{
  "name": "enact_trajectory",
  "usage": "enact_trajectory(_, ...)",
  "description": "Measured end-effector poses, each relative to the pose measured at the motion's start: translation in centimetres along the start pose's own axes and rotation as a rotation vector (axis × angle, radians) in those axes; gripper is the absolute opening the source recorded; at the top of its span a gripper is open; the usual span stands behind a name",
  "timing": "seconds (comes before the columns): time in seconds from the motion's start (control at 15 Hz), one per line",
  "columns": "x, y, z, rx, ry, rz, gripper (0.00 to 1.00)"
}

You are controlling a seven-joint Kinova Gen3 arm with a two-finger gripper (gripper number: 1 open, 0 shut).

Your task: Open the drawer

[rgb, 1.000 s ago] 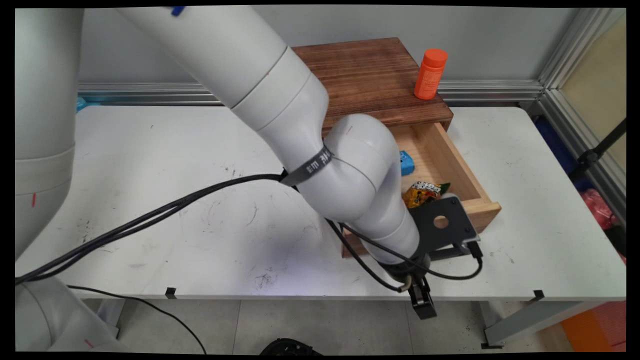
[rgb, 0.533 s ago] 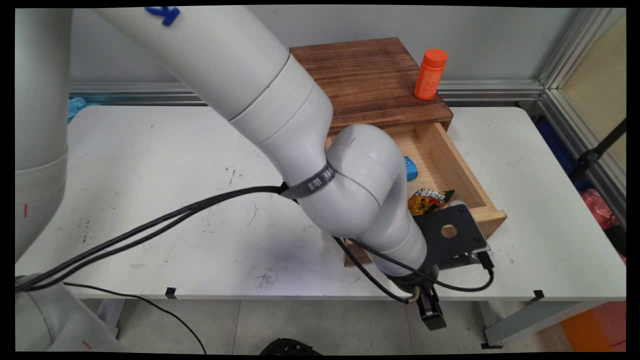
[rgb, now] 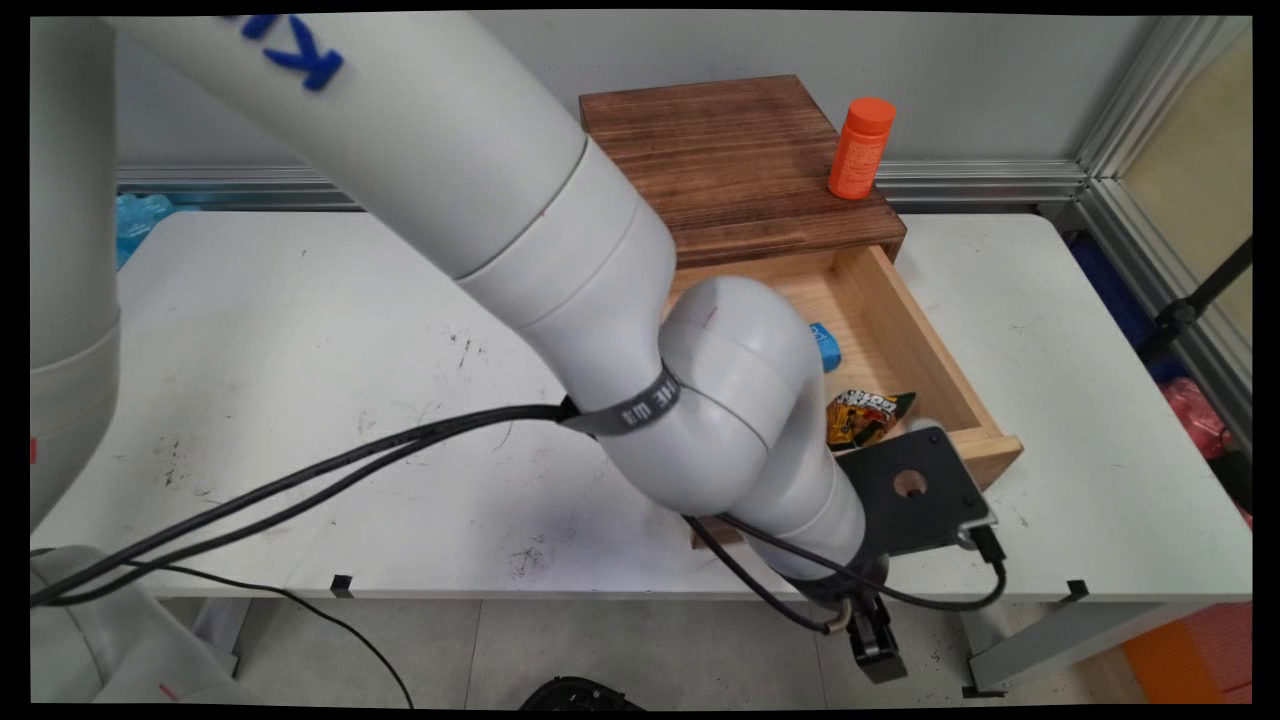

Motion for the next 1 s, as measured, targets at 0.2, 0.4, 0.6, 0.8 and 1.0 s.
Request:
enact_trajectory(0.2, -0.1, 0.8, 0.0, 0.003, 0.000, -0.003, 1.00)
enact_trajectory(0.4, -0.1, 1.3, 0.1, 0.008, 0.003, -0.003, 1.00)
enact_trajectory(0.6, -0.2, 1.6, 0.0, 0.011, 0.005, -0.003, 1.00)
enact_trajectory(0.8, -0.2, 2.0, -0.1, 0.012, 0.009, -0.001, 1.00)
enact_trajectory(1.0, -0.2, 2.1, -0.3, 0.018, 0.015, 0.007, 1.00)
